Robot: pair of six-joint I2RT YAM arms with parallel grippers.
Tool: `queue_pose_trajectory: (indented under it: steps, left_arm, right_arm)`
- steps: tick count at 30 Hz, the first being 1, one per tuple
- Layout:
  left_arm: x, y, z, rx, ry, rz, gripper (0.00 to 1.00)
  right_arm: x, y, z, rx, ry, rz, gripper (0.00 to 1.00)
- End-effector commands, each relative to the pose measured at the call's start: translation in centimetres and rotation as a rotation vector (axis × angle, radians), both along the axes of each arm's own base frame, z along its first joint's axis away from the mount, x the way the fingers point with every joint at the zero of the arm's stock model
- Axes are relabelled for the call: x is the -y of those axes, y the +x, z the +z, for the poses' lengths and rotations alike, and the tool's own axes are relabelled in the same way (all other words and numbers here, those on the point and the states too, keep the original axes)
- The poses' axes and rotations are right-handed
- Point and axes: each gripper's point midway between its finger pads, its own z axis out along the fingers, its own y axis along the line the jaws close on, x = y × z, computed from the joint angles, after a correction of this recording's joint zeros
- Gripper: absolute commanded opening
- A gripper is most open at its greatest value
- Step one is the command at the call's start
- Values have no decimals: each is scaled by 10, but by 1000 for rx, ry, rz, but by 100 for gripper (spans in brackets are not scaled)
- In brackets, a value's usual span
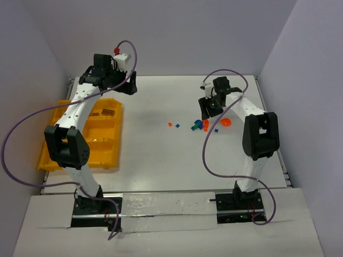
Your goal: Sort the legos into containers by color
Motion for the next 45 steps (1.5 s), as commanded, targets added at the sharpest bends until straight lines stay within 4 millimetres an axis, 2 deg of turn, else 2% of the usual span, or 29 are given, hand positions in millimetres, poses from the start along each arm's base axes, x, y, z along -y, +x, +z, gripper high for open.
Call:
queue_pose_trajectory:
  steps: [1, 8, 13, 21, 27, 30, 33, 37, 39, 41, 42, 43, 45]
  left_arm:
    - [-1, 6, 14, 52, -8, 20, 99]
    - [-4, 5, 11, 46, 5, 28, 99]
    - [-6, 4, 10, 46, 17, 32, 99]
    - [-7, 0, 7, 44, 24, 29, 99]
    - [-8, -3, 4, 52, 28, 23, 99]
    - [-9, -5, 4, 54, 27, 24, 99]
    - [-7, -10, 1, 55, 20, 6, 99]
    - [1, -15, 8, 80, -12, -40, 99]
    - [9, -20, 14, 89, -46, -87, 99]
    - [18, -27, 23, 81, -104, -144, 99]
    - [24, -29, 30, 84, -137, -182, 99]
    - [31, -35, 39, 64, -179, -230, 99]
    - [42, -44, 43, 23, -240, -313, 99]
  right_arm:
    - [-9, 5, 2, -28, 21, -59, 57]
    - [-4, 16, -12, -34, -23, -114, 51]
    - [0, 13, -21, -52, -44, -119, 43]
    - [0, 10, -13, -41, -31, -109, 24]
    - [9, 11, 4, -7, -21, -119, 6]
    - [15, 11, 10, 0, -18, -127, 0]
    - [23, 15, 21, 24, -4, -137, 0]
    - [23, 18, 35, 55, 20, -135, 0]
    - [17, 21, 46, 76, 66, -112, 0]
    - [-1, 22, 64, 105, 163, -49, 0]
    - [-3, 22, 68, 112, 173, -43, 0]
    - [-18, 24, 82, 134, 250, 0, 0]
    - [-34, 27, 99, 160, 323, 45, 0]
